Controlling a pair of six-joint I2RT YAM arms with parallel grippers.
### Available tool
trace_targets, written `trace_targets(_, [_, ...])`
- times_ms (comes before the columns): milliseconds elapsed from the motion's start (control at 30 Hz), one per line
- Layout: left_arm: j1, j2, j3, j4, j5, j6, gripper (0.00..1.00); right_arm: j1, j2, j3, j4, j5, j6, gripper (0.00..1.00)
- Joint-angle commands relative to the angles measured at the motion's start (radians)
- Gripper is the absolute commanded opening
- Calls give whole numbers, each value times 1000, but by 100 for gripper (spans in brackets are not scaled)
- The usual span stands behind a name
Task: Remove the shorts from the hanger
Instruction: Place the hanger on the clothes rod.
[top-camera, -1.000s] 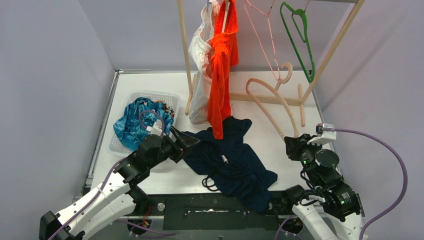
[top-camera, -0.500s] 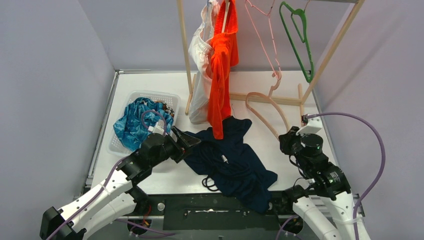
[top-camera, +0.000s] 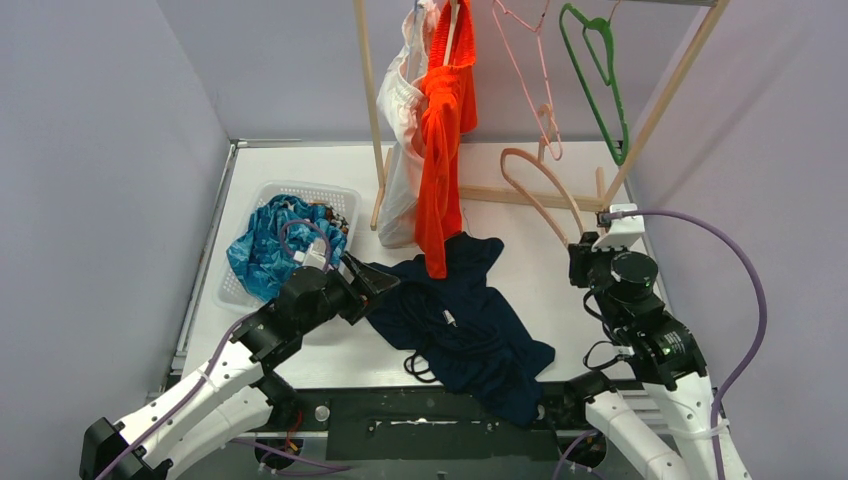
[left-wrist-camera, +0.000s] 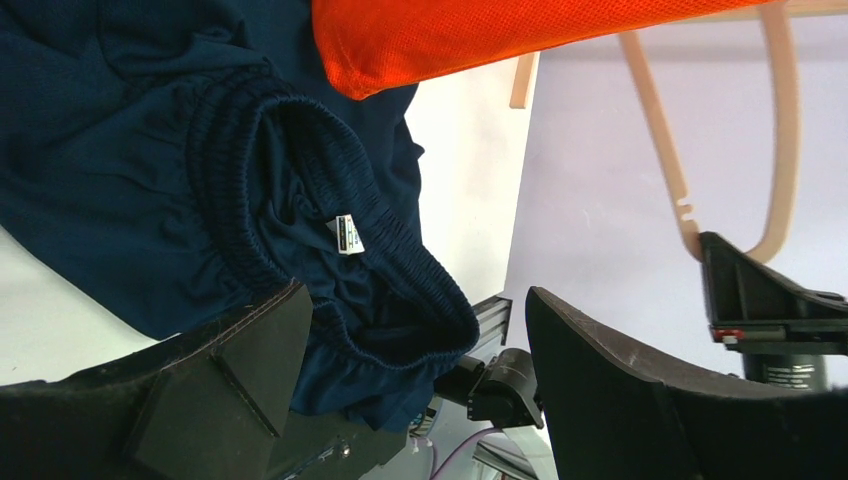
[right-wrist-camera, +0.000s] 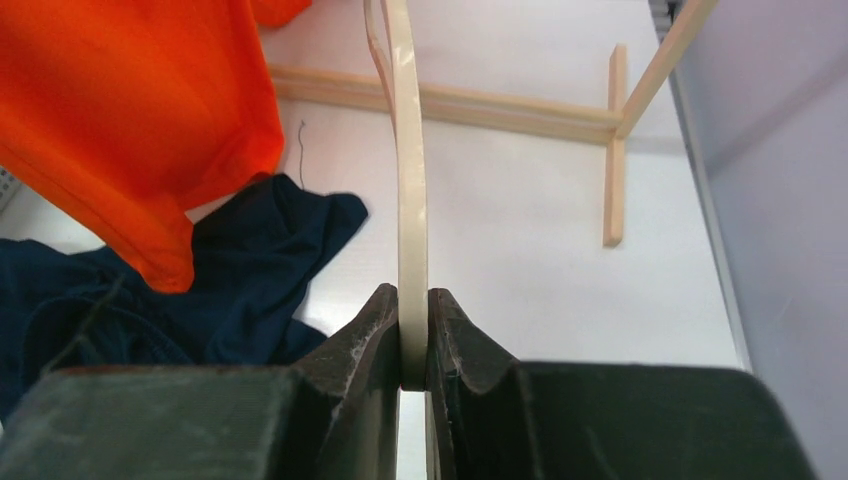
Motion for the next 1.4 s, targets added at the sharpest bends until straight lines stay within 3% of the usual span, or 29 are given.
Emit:
trace_targets(0, [9,-4,57,15,-15,38,78,-5,27,86,164,52,-102,0])
trace_targets(233, [13,7,62,12,-15,41,78,-6,6,85,214,130,-124,0])
trace_targets(500, [18,41,73,32,-1,50,79,-5,-4,109,291,53,-123,0])
trace_targets(1367, [44,68,72,35,32,59,80,-6,230,289,573,75,-148,0])
